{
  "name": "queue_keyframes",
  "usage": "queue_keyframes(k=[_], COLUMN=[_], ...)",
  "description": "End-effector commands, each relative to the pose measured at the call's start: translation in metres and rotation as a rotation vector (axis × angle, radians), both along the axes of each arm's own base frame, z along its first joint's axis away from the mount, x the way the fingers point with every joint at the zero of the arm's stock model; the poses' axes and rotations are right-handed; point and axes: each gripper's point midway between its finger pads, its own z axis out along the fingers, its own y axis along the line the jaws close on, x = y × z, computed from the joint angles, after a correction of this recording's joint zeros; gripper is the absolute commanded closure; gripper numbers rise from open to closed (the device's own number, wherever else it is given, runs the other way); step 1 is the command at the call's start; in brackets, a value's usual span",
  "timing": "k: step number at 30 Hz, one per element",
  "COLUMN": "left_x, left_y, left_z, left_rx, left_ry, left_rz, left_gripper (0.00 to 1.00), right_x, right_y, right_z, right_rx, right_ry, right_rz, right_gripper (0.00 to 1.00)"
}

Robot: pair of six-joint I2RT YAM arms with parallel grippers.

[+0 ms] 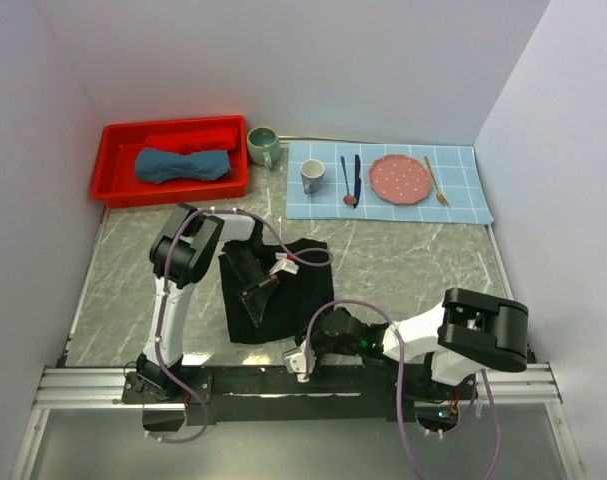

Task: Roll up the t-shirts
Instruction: Roll the T-shirt to the center of the board.

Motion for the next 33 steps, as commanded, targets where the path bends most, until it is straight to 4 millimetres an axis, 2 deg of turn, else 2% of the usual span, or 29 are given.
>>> queue_keyframes(k=[1,2,3,4,5,6,7,8,9,10,11,12,14,16,20,23,24,26,27,32,33], left_x=[0.013,0.016,0.016,0.015,0.015,0.014,0.021,0.026,0.024,0.025,0.040,0.032,0.043,0.030,0.017,0.013,0.013,0.010,0.008,0.000,-0.004], left_y=[0.012,0.013,0.014,0.015,0.015,0.015,0.012,0.011,0.015,0.016,0.012,0.022,0.020,0.024,0.016,0.005,0.003,-0.005,-0.005,-0.010,-0.008], left_z=[0.019,0.027,0.035,0.050,0.058,0.075,0.081,0.088,0.105,0.112,0.121,0.130,0.148,0.148,0.144,0.135,0.125,0.118,0.107,0.085,0.073], left_rx=[-0.076,-0.090,-0.106,-0.137,-0.138,-0.167,-0.169,-0.178,-0.204,-0.194,-0.249,-0.265,-0.335,-0.362,-0.396,-0.419,-0.405,-0.437,-0.433,-0.490,-0.483], left_ry=[-0.144,-0.159,-0.182,-0.253,-0.289,-0.377,-0.438,-0.505,-0.619,-0.672,-0.821,-0.958,-1.178,-1.355,-1.526,-1.566,-1.555,-1.573,-1.561,-1.571,-1.543], left_rz=[0.036,0.080,0.099,0.102,0.116,0.132,0.174,0.201,0.224,0.274,0.291,0.303,0.337,0.330,0.267,0.184,0.149,0.060,0.028,-0.127,-0.159], left_gripper=[0.80,0.75,0.67,0.65,0.63,0.57,0.56,0.54,0.48,0.43,0.36,0.33,0.30,0.24,0.18,0.16,0.17,0.17,0.18,0.18,0.18], right_x=[0.005,0.005,0.009,0.001,0.003,0.012,0.000,0.001,0.008,0.000,-0.004,-0.002,-0.008,-0.011,-0.008,-0.007,-0.008,-0.008,-0.007,-0.005,-0.005], right_y=[-0.018,-0.017,-0.008,-0.011,-0.010,-0.004,-0.007,-0.006,-0.001,-0.005,-0.004,-0.005,-0.009,-0.009,-0.007,-0.006,-0.007,-0.007,-0.006,-0.005,-0.005], right_z=[-0.016,-0.015,-0.005,-0.011,-0.006,0.005,0.003,0.008,0.020,0.018,0.020,0.022,0.017,0.016,0.013,0.011,0.010,0.010,0.011,0.014,0.015], right_rx=[-0.091,-0.094,-0.067,-0.108,-0.100,-0.070,-0.101,-0.094,-0.070,-0.098,-0.096,-0.097,-0.130,-0.132,-0.142,-0.139,-0.140,-0.139,-0.135,-0.115,-0.113], right_ry=[0.087,0.121,0.167,0.240,0.273,0.306,0.397,0.449,0.496,0.532,0.554,0.577,0.626,0.651,0.665,0.664,0.664,0.669,0.667,0.689,0.692], right_rz=[-0.113,-0.121,-0.152,-0.135,-0.143,-0.167,-0.129,-0.138,-0.140,-0.120,-0.106,-0.112,-0.098,-0.109,-0.121,-0.129,-0.125,-0.129,-0.129,-0.153,-0.158], right_gripper=[0.72,0.83,0.87,0.90,0.94,0.95,0.95,0.96,0.96,0.96,0.96,0.96,0.96,0.96,0.96,0.96,0.96,0.96,0.96,0.96,0.96])
